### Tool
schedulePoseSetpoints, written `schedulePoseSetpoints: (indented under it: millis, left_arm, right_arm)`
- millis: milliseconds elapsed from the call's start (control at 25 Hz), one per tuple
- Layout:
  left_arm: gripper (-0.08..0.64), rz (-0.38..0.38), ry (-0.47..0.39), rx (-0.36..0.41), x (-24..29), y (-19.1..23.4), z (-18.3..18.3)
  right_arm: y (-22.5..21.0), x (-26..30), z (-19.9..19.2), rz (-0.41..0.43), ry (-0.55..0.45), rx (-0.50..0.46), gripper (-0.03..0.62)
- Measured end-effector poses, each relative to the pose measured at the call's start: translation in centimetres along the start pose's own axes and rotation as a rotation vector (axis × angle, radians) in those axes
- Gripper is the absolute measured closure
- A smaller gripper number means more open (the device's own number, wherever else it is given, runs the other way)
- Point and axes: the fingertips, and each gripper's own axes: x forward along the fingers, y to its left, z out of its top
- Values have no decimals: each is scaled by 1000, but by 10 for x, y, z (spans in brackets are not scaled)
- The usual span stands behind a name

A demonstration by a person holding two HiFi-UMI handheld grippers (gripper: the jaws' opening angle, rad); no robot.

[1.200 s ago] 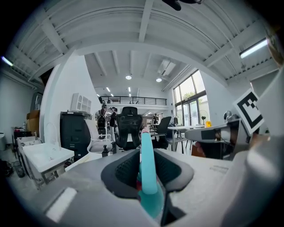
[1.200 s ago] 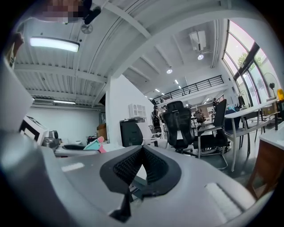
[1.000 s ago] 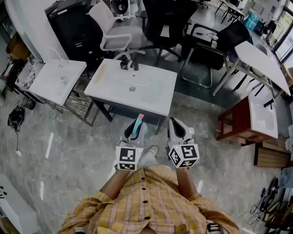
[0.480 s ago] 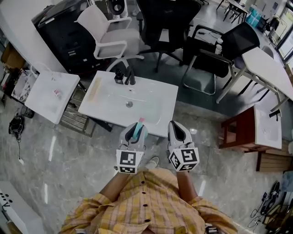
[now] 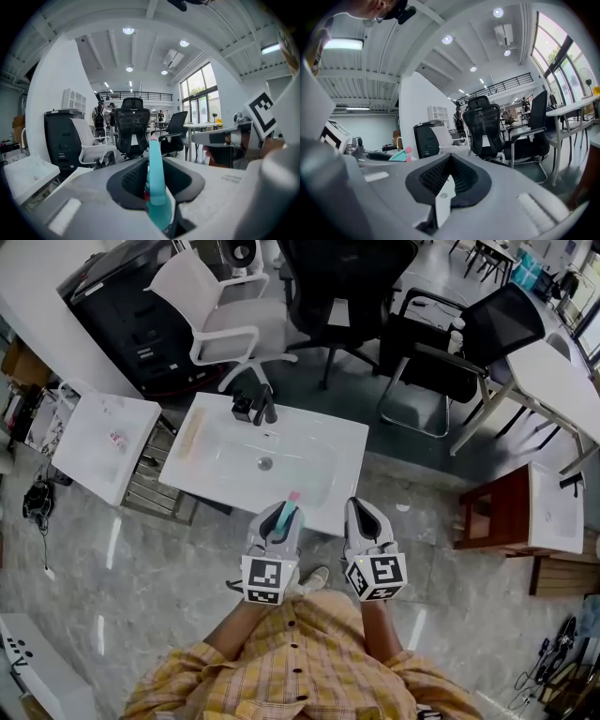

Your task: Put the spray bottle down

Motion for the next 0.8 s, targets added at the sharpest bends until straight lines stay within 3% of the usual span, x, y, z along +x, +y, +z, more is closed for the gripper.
schedulePoseSetpoints:
  millis: [800]
  left_arm:
    - [462,-39,100,-13,67,47,-15]
  right_arm:
    - [-18,76,-20,-23,83,50,591]
